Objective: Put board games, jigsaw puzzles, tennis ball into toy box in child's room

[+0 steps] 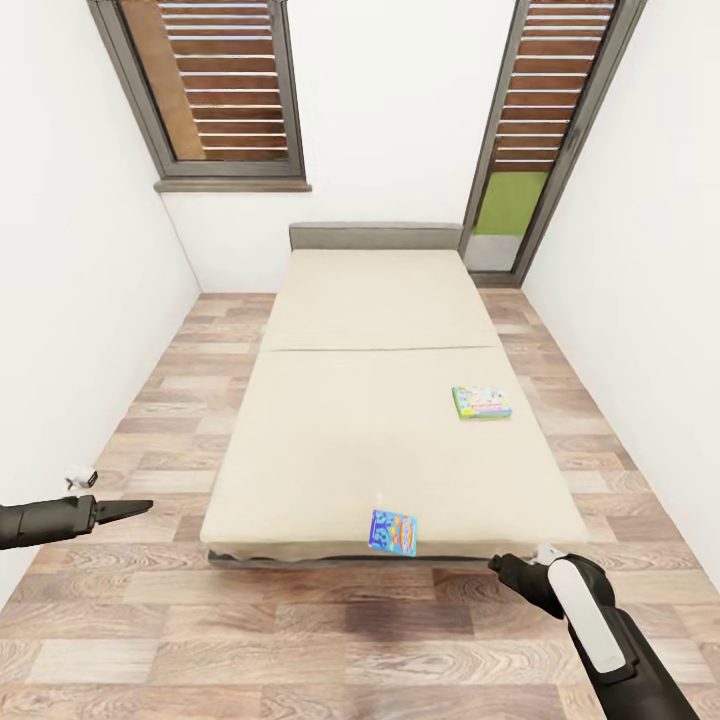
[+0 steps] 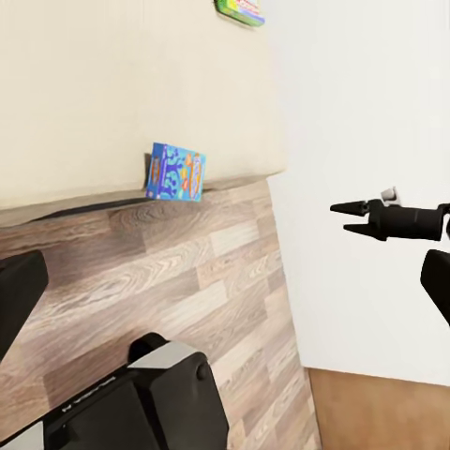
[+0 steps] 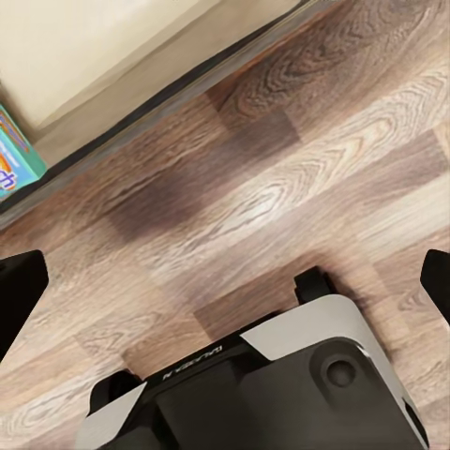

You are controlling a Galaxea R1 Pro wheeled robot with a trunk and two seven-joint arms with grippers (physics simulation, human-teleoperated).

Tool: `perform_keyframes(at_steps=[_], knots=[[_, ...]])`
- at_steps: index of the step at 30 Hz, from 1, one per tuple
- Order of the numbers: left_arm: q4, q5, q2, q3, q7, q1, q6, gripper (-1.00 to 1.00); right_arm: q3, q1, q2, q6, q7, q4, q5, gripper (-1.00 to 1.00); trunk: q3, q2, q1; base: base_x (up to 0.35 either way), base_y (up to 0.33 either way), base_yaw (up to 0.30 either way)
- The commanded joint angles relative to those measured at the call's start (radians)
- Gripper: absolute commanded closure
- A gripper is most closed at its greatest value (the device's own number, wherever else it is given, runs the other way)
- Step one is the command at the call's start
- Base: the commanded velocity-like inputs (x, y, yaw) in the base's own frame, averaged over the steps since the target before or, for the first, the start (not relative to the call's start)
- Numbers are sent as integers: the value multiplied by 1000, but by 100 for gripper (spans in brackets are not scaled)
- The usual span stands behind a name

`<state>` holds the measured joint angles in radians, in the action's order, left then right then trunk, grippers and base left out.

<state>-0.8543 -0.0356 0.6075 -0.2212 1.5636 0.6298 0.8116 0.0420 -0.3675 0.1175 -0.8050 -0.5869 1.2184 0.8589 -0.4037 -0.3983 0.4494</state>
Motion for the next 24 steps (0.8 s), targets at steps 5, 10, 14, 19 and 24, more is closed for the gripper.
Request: perform_keyframes(at_steps=[5,10,14,19,24], knots=[[0,0,0,0,4,1,11,-100,0,-1,1,-2,-10,-2,10,-100,7,-2,1,0,0,0],[0,0,0,0,4,1,11,-100,-1,-1,1,-2,-10,-3,10,-100,15,-2,1,0,0,0],[0,0,0,0,4,1,11,-100,-1,-1,1,-2,-10,-3,10,-100,22,-2,1,0,0,0],[0,0,0,0,3,1,11,-100,-1,-1,1,-2,-10,-3,11,-100,30,-2,1,0,0,0],[0,0,0,0,3,0,11,-100,-1,-1,1,-2,-10,-3,10,-100,38,-2,1,0,0,0]])
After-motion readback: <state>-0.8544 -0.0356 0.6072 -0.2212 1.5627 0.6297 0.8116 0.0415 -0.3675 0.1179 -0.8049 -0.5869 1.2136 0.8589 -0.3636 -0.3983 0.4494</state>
